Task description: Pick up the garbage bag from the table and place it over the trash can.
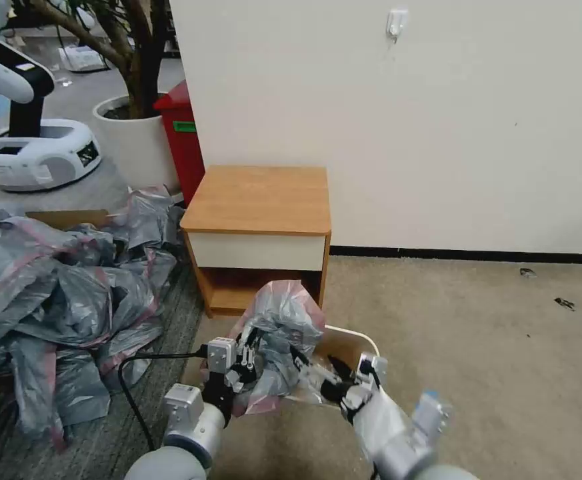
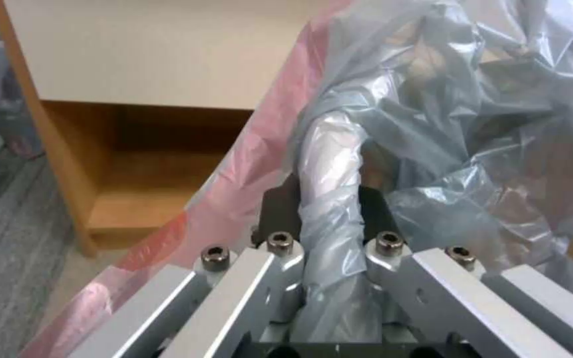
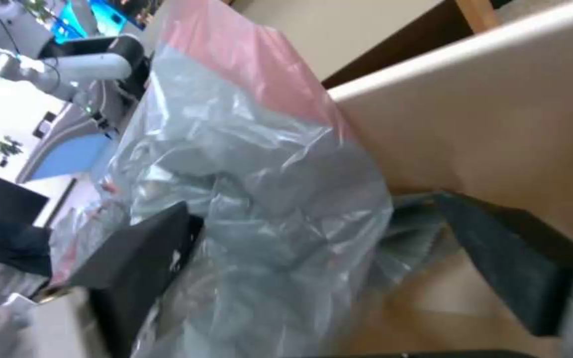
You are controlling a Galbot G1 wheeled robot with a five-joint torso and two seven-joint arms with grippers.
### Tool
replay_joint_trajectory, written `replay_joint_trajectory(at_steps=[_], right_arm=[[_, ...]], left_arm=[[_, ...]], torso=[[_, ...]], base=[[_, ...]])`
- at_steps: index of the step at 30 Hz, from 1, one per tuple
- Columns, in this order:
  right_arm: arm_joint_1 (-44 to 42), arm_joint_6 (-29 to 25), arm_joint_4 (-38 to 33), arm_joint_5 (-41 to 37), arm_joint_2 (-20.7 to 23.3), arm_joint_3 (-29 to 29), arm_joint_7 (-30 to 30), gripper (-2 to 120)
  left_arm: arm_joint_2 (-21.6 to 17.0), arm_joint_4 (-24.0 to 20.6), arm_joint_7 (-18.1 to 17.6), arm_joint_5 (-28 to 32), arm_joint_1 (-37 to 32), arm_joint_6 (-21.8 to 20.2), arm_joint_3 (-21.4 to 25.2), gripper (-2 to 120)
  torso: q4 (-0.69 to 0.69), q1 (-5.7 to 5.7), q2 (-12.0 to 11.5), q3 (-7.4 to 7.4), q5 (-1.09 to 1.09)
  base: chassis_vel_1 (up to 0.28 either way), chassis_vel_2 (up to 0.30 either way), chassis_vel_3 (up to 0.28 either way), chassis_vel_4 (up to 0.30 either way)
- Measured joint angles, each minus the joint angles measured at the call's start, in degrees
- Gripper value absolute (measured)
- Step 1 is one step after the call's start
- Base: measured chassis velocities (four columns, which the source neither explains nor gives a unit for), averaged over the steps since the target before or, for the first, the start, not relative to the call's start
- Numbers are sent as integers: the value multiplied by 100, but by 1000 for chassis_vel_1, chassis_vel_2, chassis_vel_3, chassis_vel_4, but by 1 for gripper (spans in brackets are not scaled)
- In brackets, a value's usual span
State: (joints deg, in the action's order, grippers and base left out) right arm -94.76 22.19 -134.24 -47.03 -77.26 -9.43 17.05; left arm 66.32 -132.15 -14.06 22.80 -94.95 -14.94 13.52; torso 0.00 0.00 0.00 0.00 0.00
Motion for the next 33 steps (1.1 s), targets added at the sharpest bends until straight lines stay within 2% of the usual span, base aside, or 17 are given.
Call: replay_joint_trajectory(at_steps=[4, 5, 7, 8, 10, 12, 15, 17, 20, 22, 24, 30, 33], right_arm=[[226, 62, 173, -55, -98, 87, 5, 75], [226, 62, 173, -55, -98, 87, 5, 75], [266, 67, 214, -55, -110, 118, -11, 65], [266, 67, 214, -55, -110, 118, -11, 65], [261, 66, 215, -53, -111, 117, -35, 54], [255, 60, 215, -51, -110, 117, -44, 51], [218, -5, 212, -7, -108, 119, -145, 34], [217, -25, 212, 24, -111, 119, -164, 30], [228, -153, 214, 121, -121, 131, -188, 16], [226, -174, 214, 154, -117, 135, -195, 13], [190, -205, 173, 250, -72, 135, -239, 1], [50, -348, -7, 188, 27, 104, -286, 0], [-87, -354, -317, 149, 155, 65, -290, 0]], left_arm=[[24, -62, 23, 139, 8, -1, -25, 7], [24, -62, 23, 139, 8, -1, -25, 7], [21, -121, 23, 284, 26, -24, -29, 7], [21, -121, 23, 284, 26, -24, -29, 7], [23, -171, 21, 435, 27, -81, -5, 7], [28, -185, 11, 494, 25, -102, 9, 7], [37, -231, -16, 646, -1, -173, 71, 7], [37, -250, -20, 680, -10, -188, 89, 7], [36, -282, -29, 737, -57, -219, 151, 7], [36, -285, -31, 743, -74, -222, 170, 7], [36, -289, -44, 780, -93, -228, 204, 7], [45, -284, -55, 777, -101, -255, 219, 7], [28, -274, -72, 769, -113, -305, 231, 7]], torso=[[0, 0, 0, 0, 0], [0, 0, 0, 0, 0], [0, 0, 0, 0, 0], [0, 0, 0, 0, 0], [-1, 0, 0, 0, 0], [0, 0, 0, 0, 0], [-1, 0, 0, 0, 0], [-1, 0, 0, 0, 0], [-1, 0, 0, 0, 0], [0, 0, 0, 0, 0], [0, 0, 0, 0, 0], [0, 0, 0, 0, 0], [-1, 0, 0, 0, 1]], base=[[0, 0, 0, 0], [0, 0, 0, 0], [0, 0, 0, 0], [0, 0, 0, 0], [0, 0, 0, 0], [0, 0, 0, 0], [0, 0, 0, 0], [0, 0, 0, 0], [0, 0, 0, 0], [0, 0, 0, 0], [0, 0, 0, 0], [0, 0, 0, 0], [0, 0, 0, 0]])
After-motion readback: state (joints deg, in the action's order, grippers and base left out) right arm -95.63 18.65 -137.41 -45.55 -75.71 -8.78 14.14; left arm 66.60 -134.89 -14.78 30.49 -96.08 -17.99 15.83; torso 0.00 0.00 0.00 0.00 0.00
